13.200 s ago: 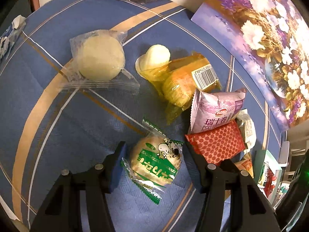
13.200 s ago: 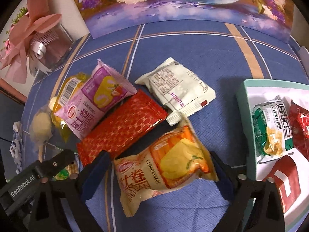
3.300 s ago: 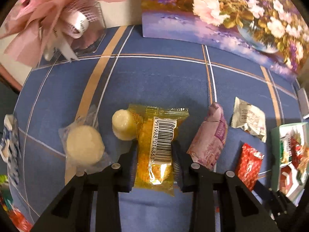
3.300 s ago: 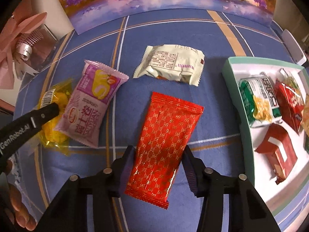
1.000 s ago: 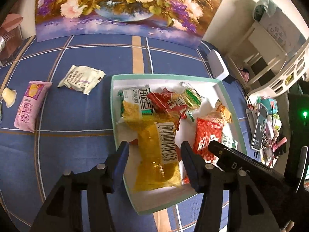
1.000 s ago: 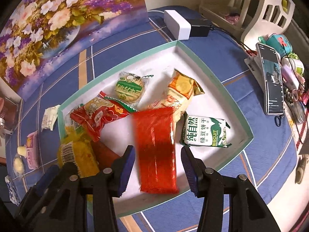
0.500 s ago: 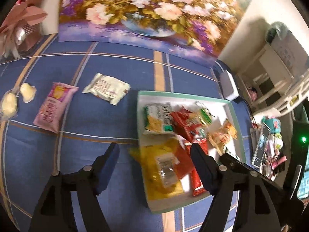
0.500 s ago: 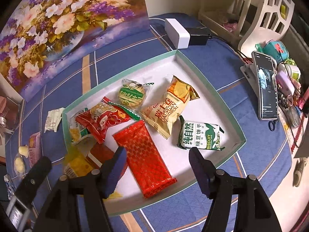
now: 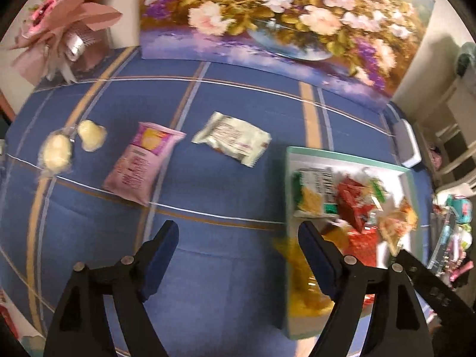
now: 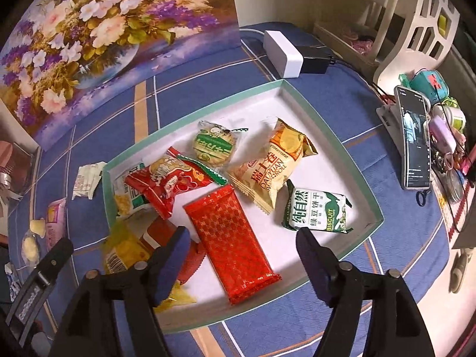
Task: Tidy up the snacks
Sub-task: 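Withdraw both tools from the tray toward the pink and white packs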
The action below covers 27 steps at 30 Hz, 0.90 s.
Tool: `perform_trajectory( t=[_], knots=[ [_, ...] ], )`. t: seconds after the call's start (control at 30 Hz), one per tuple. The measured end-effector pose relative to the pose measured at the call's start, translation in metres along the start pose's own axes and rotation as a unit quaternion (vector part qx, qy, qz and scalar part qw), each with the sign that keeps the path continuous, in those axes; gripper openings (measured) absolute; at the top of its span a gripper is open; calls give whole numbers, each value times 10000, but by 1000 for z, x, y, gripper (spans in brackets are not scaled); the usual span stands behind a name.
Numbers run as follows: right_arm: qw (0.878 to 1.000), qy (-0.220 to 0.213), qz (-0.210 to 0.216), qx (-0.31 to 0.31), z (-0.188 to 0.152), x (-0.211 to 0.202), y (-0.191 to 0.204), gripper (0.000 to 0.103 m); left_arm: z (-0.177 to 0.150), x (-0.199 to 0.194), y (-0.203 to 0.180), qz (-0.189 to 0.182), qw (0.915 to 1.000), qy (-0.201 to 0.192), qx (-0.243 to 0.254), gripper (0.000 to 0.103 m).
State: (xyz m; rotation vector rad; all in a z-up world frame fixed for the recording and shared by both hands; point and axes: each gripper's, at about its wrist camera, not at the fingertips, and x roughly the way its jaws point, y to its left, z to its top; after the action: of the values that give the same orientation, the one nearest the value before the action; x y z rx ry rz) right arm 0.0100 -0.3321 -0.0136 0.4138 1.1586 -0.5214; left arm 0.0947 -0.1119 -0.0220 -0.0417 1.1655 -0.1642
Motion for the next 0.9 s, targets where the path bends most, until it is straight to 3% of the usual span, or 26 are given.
perform_trajectory(
  t=[0.33,0.37,0.4,0.47,0.9],
  knots=[
    [9994,-132,192,-258,-1,-7,26,87,15,-4,39,416,9985,-121,-349,85],
    [9993,-152,208,-274,-1,-8,28,91,16,-4,43,440,9982,-133,-390,88],
    [9992,-176,225,-284,-1,-9,30,94,17,-5,45,452,9980,-140,-421,98],
    [9990,-221,259,-283,-1,-10,32,103,19,-7,52,459,9974,-186,-523,101],
    [9987,-303,333,-256,0,-10,33,103,23,-10,68,351,9961,-210,-783,101]
  ],
)
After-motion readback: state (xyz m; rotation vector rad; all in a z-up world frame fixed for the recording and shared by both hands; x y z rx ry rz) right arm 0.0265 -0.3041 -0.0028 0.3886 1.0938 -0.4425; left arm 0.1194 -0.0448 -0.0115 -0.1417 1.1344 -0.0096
